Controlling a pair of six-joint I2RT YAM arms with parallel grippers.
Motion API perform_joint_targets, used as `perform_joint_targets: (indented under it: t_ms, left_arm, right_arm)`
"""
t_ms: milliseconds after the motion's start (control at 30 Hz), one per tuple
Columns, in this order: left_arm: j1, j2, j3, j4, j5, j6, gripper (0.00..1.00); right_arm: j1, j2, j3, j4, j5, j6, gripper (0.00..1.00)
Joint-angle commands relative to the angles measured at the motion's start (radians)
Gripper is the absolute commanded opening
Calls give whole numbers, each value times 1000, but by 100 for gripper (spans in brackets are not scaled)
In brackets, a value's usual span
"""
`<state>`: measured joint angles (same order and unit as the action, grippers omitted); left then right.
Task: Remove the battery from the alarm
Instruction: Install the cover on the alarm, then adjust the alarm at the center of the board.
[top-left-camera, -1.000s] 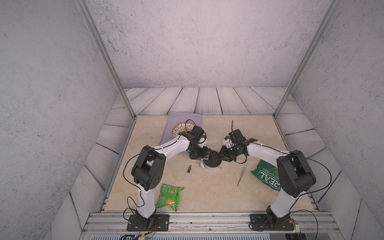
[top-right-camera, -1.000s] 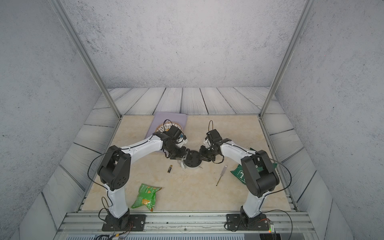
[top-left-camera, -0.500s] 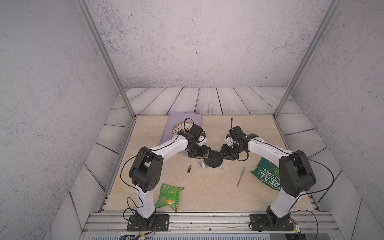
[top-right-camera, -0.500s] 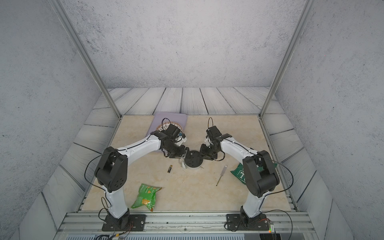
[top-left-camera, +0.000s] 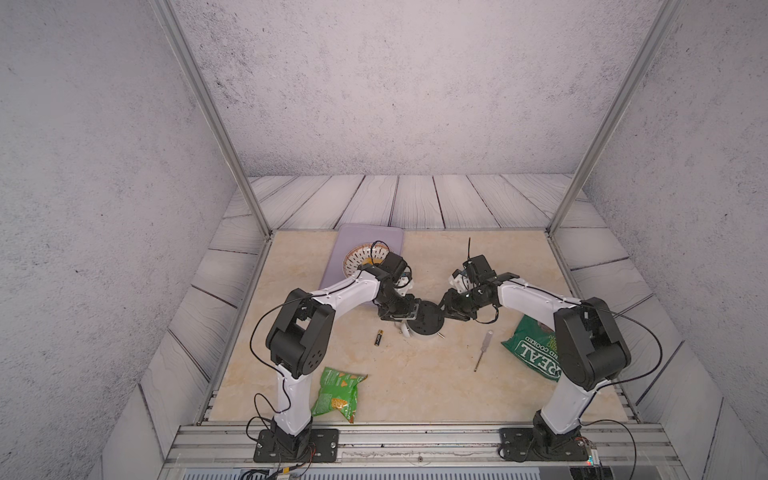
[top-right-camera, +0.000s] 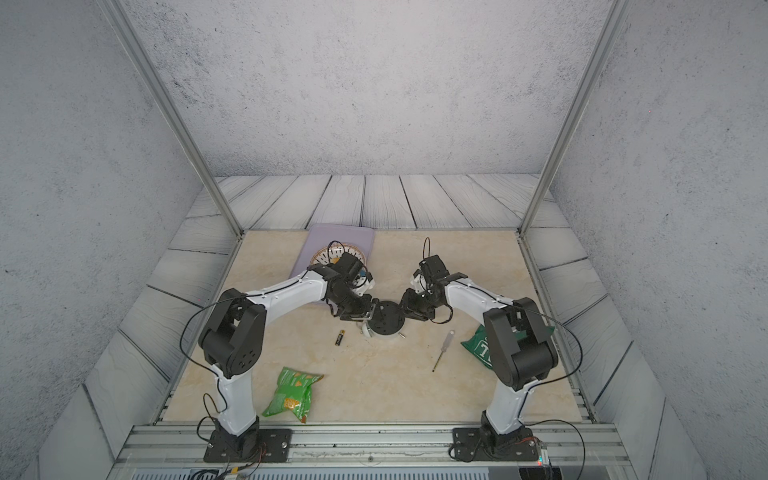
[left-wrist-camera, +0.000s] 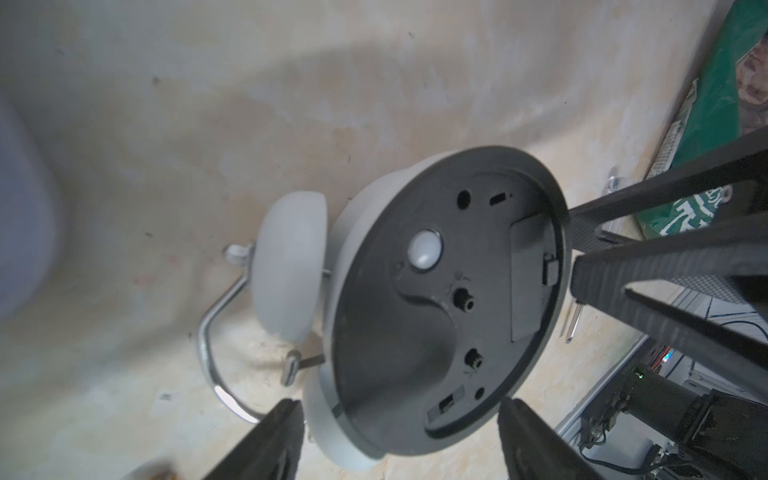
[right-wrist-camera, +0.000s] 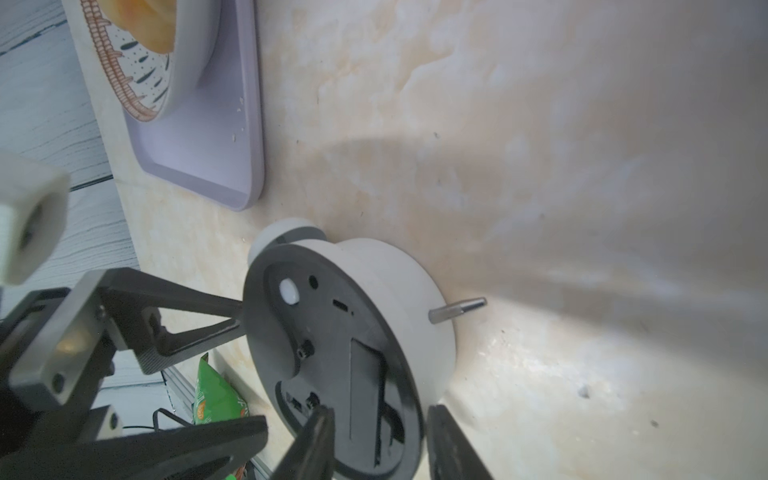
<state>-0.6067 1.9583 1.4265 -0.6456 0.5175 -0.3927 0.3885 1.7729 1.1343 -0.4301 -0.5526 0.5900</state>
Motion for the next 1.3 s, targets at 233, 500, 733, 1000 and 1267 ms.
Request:
perform_joint_targets:
  t_ms: [233,500,733,1000,1267]
  left_arm:
    - [6,35,-8,63,109,-40,80]
    - [110,-113,-79,69,86,-45,81]
    - [157,-49,-84,56,59,-48,38]
    - [159,62,-36,8,-28,-20,31]
    - [156,96,-64,63,54,-54,20]
  right_arm:
    - [-10,117,-132,78,1,-27,16]
    - [-10,-84,-56,2,14,-135,42]
    - [-6,-243,-73,24,6,-218,61]
    - [34,-340,-166,73,18,-232,69]
    - [71,-378,-206,115,39,-250,71]
